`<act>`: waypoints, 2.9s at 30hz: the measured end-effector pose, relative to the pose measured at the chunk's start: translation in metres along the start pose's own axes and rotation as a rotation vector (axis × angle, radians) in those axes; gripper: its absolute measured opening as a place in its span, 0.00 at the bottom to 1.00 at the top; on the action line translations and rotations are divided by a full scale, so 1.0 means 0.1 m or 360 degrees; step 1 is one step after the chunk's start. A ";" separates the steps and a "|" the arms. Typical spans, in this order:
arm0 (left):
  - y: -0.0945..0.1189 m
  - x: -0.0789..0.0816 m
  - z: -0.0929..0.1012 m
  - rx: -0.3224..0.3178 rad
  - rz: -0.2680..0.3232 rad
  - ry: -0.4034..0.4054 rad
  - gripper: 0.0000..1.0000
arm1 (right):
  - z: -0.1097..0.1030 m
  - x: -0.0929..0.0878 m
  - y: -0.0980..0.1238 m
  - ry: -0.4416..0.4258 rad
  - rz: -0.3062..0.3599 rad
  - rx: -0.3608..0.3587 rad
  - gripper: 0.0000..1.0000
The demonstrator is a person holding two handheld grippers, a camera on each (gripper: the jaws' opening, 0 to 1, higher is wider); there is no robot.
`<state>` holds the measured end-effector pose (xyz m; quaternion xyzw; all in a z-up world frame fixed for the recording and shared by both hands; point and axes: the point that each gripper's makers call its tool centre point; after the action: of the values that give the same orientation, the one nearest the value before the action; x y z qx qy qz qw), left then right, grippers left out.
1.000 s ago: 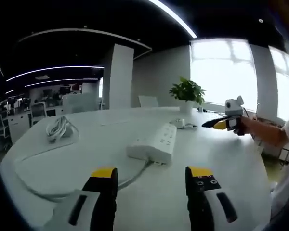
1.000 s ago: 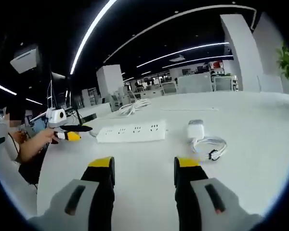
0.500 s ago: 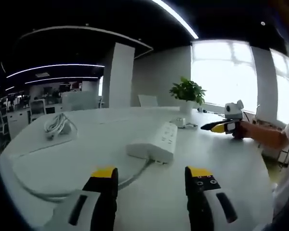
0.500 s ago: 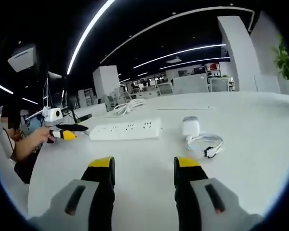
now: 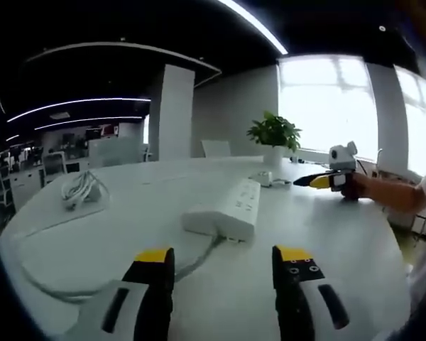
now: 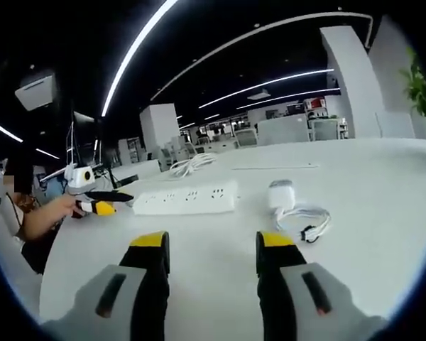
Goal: Straighten the power strip on the desk, plug the charger into it
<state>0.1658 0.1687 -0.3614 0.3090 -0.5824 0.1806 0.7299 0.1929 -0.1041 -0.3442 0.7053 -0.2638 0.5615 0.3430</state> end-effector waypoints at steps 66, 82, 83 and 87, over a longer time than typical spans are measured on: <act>-0.22 -0.03 -0.22 0.0091 -0.0082 -0.0151 0.56 | -0.01 -0.05 -0.19 0.0154 -0.0055 0.0076 0.48; -0.25 -0.03 -0.24 0.0076 -0.0088 -0.0135 0.54 | 0.10 -0.07 -0.28 0.0217 -0.0090 0.0043 0.48; -0.25 -0.03 -0.24 0.0076 -0.0088 -0.0135 0.54 | 0.11 -0.07 -0.29 0.0215 -0.0091 0.0040 0.47; -0.25 -0.03 -0.23 0.0068 -0.0088 -0.0131 0.54 | 0.09 -0.11 -0.30 0.0234 -0.0115 0.0048 0.47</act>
<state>0.1975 0.1659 -0.3731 0.3478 -0.5991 0.1599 0.7032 0.2185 -0.0924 -0.3613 0.6763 -0.2039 0.6029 0.3709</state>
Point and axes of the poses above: the point that each gripper's makers call its tool centre point, and the gripper's own axes: y roughly backward along the fingers, z roughly to its right, x roughly out of its top, and after that the axes turned 6 degrees about -x, right-handed
